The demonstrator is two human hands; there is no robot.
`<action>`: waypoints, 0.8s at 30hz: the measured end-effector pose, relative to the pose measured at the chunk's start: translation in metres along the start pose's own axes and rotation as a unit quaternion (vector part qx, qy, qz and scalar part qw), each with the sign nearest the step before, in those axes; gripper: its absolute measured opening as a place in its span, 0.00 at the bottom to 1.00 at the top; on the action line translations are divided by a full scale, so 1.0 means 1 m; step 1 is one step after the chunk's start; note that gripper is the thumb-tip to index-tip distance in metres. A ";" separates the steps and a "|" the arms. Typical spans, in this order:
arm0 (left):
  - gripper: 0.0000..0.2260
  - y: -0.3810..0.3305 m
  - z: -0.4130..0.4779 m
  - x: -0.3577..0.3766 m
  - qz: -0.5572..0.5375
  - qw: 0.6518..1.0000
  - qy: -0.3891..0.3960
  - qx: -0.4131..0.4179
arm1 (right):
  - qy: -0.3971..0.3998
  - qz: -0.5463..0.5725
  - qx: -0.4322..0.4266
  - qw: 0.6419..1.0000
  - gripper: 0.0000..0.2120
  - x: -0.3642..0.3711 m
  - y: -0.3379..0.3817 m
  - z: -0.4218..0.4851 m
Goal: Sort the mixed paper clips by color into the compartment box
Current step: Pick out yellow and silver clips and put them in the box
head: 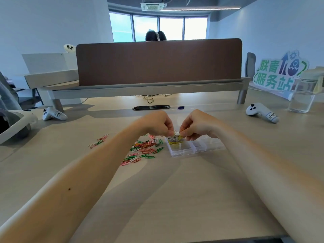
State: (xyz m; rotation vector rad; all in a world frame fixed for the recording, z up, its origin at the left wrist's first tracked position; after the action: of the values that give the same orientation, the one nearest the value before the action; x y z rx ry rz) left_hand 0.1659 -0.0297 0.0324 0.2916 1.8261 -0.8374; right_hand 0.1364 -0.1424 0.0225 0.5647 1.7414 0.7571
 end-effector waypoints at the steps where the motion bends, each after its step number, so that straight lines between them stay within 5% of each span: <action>1: 0.02 -0.003 0.002 0.003 0.007 1.000 -0.003 0.003 | 0.007 -0.005 0.002 1.000 0.02 0.000 -0.001 -0.001; 24: 0.08 -0.005 -0.008 -0.001 -0.034 0.998 -0.039 0.046 | -0.022 -0.027 -0.034 0.999 0.04 -0.003 0.017 0.003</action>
State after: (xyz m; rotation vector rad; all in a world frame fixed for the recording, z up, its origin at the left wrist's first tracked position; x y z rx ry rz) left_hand 0.1578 -0.0278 0.0366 0.2534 1.7347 -0.9686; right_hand 0.1398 -0.1325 0.0360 0.4817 1.6777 0.7575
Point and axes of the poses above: each hand's wrist, its own z-axis towards the middle knuckle, its own x-axis out of the palm, y = z × x, the point moved 9 cm from there along z, towards the middle knuckle, and after that the axes turned 13 degrees about y, right-handed, at the moved point
